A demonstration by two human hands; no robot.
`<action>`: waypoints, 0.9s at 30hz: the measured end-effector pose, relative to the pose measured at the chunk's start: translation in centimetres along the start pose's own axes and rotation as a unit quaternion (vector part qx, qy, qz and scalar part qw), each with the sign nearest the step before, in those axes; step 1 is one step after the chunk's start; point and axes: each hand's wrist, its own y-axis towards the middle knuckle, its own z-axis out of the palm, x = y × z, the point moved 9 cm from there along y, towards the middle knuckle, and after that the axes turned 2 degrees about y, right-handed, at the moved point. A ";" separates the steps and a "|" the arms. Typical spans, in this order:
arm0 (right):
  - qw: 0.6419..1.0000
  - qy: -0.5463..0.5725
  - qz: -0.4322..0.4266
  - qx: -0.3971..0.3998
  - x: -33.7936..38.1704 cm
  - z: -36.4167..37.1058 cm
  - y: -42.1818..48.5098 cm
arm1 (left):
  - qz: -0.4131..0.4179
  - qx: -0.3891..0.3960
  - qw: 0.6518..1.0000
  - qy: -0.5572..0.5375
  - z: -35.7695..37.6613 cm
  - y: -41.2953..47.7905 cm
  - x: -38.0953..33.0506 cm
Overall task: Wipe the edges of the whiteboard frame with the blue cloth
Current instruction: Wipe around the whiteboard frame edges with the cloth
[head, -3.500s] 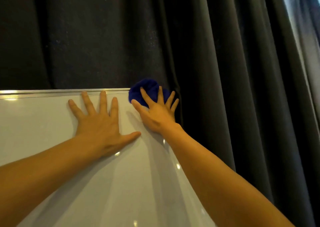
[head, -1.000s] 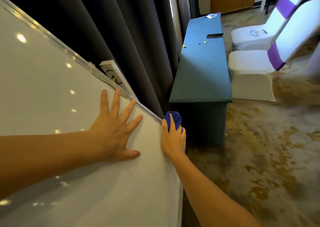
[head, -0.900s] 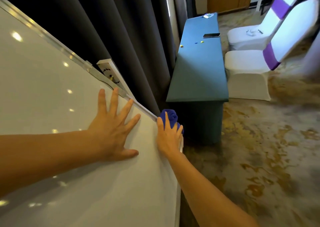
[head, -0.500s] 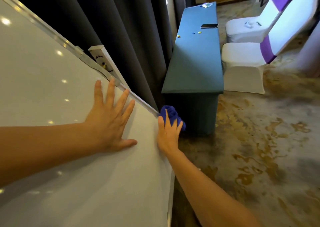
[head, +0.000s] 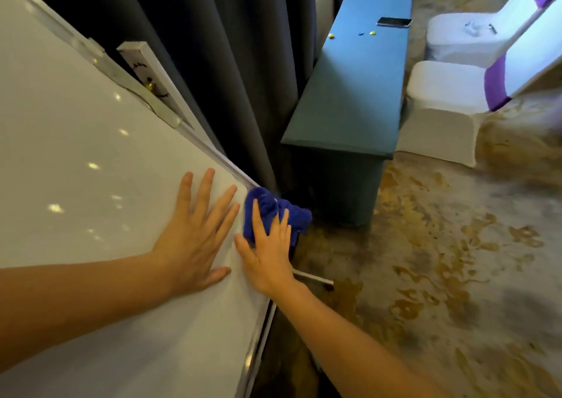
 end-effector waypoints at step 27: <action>0.659 0.461 0.532 0.263 -3.8 1.6 -10.7 | -0.215 0.209 0.930 -0.214 1.4 -15.8 -16.1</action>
